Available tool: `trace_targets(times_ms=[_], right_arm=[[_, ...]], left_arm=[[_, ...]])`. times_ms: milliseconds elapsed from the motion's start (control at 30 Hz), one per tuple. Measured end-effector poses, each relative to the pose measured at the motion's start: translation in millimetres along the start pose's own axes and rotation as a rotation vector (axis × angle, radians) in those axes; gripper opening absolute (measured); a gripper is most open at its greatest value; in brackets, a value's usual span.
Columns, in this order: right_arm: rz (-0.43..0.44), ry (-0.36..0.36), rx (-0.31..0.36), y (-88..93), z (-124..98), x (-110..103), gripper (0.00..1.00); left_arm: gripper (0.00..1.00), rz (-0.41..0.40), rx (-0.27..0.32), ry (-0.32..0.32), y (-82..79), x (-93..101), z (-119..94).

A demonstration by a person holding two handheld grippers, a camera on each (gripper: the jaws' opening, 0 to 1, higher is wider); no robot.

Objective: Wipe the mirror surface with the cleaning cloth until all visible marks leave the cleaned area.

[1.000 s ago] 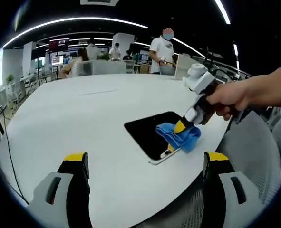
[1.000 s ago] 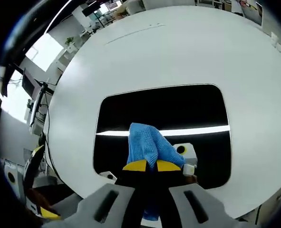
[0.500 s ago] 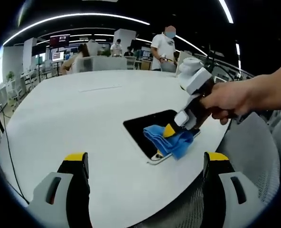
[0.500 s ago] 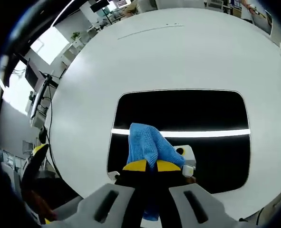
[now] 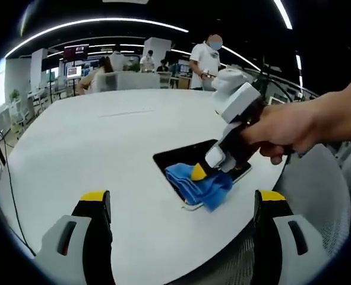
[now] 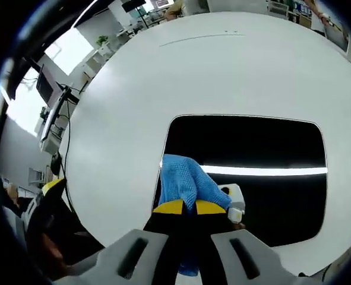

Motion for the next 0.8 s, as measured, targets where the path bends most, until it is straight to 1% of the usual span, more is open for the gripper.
trace_targets(times_ms=[100, 200, 333, 367, 467, 567, 667, 800], right_arm=[[-0.003, -0.005, 0.001, 0.7, 0.9, -2.5, 0.00], [-0.005, -0.013, 0.001, 1.0, 2.8, -4.1, 0.00], [-0.004, -0.023, -0.012, 2.9, 3.2, -8.1, 0.00], [-0.013, -0.023, -0.014, 3.0, 4.3, -9.9, 0.00], [-0.033, -0.023, -0.018, 2.9, 6.0, -12.6, 0.00], [-0.043, -0.022, -0.024, 1.7, 6.2, -11.9, 0.00], [-0.041, -0.030, -0.031, 1.5, 5.1, -11.1, 0.00], [-0.044, -0.031, -0.030, 2.2, 3.7, -11.4, 0.00]], left_arm=[[0.99, 0.036, 0.002, -0.007, 0.9, 2.5, 0.6], [0.99, 0.041, -0.006, -0.007, 1.3, 2.2, 0.7], [0.99, 0.050, -0.001, -0.003, -0.7, 2.2, 1.4], [0.99, 0.045, -0.006, -0.002, -2.6, 2.8, 1.2], [0.99, 0.040, 0.003, -0.003, -6.2, 4.2, 1.4], [0.99, 0.042, -0.004, -0.002, -4.3, 6.3, 4.7], [0.99, 0.075, -0.015, -0.011, -2.3, 8.3, 5.0], [0.99, 0.081, -0.011, -0.024, -0.3, 5.7, 5.1]])
Point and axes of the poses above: the point that each gripper's makers call its tool centre point, and the gripper's own axes: z roughly forward along the fingers, x roughly to its right, y roughly out of its underside, the point moved 9 cm from there along -z, roughly backward along the fingers, and after that the axes turned 15 degrees about z, right-handed, at the moved point
